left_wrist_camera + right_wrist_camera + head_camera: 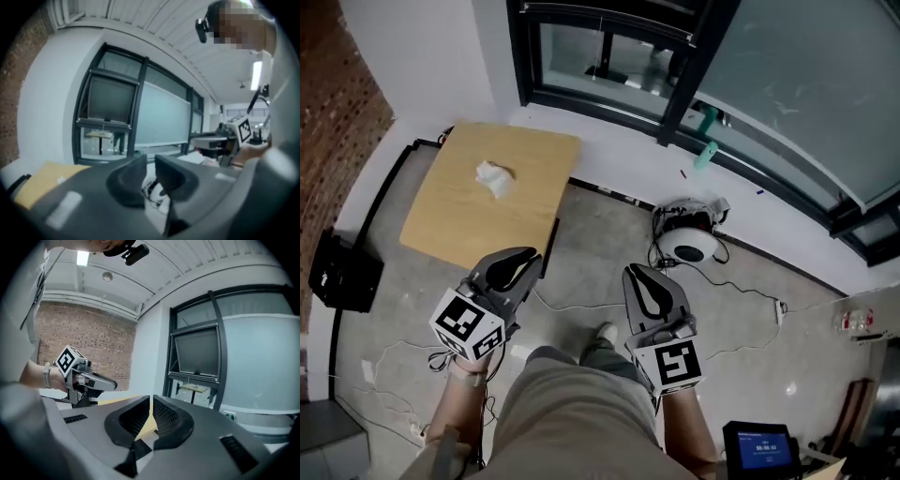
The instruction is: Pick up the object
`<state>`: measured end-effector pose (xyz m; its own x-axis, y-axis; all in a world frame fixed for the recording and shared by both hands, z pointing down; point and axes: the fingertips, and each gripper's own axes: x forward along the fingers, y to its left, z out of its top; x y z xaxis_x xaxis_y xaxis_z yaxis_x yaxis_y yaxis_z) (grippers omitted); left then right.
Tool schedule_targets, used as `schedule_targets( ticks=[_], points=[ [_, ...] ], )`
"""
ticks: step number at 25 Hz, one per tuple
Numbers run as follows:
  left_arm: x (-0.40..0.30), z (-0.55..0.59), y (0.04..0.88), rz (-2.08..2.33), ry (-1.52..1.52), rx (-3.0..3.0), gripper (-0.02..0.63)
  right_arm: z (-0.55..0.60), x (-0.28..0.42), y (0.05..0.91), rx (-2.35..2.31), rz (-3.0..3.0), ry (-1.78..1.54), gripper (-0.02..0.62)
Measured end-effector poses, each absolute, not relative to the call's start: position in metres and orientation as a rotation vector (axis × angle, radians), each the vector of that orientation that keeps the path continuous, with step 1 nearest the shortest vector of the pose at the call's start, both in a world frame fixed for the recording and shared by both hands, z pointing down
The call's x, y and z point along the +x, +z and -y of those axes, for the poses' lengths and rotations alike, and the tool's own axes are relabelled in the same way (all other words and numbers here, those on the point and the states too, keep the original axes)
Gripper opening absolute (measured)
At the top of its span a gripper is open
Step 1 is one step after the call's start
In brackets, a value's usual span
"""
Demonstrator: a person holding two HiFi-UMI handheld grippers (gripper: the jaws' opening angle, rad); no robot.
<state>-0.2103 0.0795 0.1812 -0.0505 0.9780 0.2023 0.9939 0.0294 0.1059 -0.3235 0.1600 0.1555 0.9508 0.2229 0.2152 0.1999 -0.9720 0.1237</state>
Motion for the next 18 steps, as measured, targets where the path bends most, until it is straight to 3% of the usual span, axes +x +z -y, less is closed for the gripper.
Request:
schedule_targets(
  ticks=[8,18],
  points=[
    [-0.118,-0.161,0.206,1.918,-0.441,-2.382,0.057,-0.256,-0.181,0.171,2.965,0.156,0.376,0.012],
    [0.097,-0.206,0.258,1.529,-0.478,-2.752,0.086,-0.326,0.059,0.228,2.817,0.621,0.504,0.014]
  ],
)
